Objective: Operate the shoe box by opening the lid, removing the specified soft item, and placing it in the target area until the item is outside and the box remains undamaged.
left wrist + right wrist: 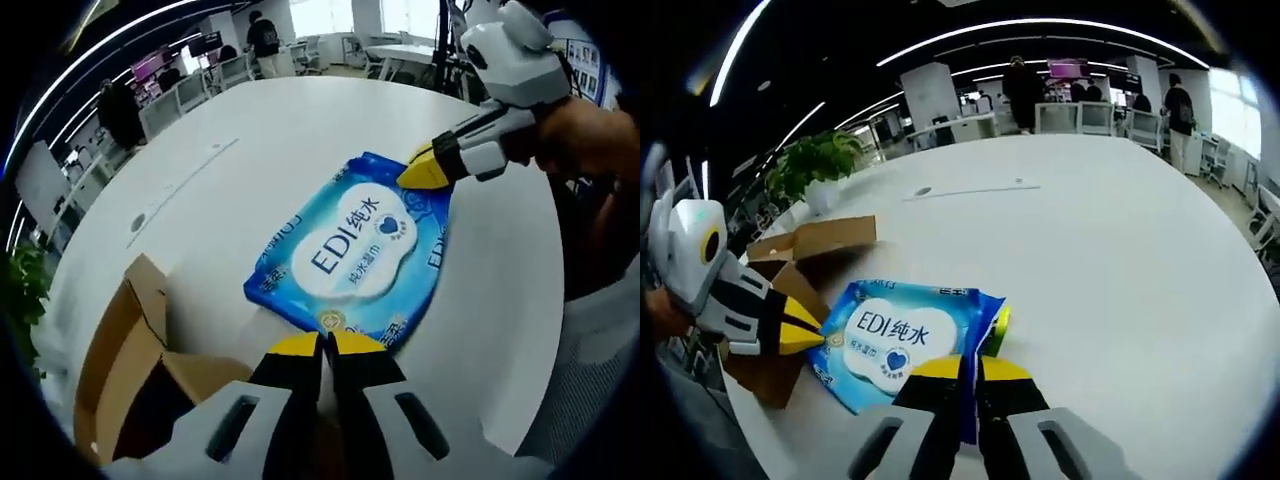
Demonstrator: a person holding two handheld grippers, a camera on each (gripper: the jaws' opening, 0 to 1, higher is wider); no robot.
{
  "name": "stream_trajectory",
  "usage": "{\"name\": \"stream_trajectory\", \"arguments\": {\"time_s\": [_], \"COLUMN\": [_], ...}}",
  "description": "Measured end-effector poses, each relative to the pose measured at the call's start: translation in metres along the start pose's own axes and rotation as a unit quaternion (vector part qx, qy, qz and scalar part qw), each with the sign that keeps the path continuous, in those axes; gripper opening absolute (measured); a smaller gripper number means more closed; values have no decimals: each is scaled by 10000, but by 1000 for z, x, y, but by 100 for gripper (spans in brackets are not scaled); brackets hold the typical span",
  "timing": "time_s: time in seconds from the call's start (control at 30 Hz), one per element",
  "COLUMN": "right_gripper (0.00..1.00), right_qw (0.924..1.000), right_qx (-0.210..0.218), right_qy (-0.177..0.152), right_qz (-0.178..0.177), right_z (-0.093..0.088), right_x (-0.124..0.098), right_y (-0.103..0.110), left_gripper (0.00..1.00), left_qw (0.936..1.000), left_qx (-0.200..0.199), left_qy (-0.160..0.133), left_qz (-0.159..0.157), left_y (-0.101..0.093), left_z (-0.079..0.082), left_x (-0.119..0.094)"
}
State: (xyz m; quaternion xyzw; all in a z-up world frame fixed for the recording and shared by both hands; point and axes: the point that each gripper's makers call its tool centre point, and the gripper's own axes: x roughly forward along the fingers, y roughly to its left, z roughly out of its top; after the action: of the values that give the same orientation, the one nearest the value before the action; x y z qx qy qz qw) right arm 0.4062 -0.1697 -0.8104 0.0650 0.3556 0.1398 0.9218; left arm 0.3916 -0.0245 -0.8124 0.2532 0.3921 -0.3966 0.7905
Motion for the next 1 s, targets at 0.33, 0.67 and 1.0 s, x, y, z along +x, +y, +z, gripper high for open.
{"name": "stream_trajectory", "arguments": {"time_s": [0.33, 0.67, 1.0], "right_gripper": [6, 16, 20], "right_qw": [9998, 9990, 9945], "right_qx": [-87, -359, -851], "right_qy": [-150, -211, -352], "right_qz": [12, 178, 502], "right_z": [9, 20, 42], "right_x": [-18, -30, -42], "right_y": [2, 24, 59], "left_gripper": [13, 17, 25], "left_qw": [9970, 9936, 9896], "left_qx": [-715, -963, -1098], "left_qy": [-263, -537, -769], "left_qz": [-147, -233, -519], "left_y": [-3, -3, 4], "left_z": [10, 21, 27], "left_x": [-13, -32, -66]}}
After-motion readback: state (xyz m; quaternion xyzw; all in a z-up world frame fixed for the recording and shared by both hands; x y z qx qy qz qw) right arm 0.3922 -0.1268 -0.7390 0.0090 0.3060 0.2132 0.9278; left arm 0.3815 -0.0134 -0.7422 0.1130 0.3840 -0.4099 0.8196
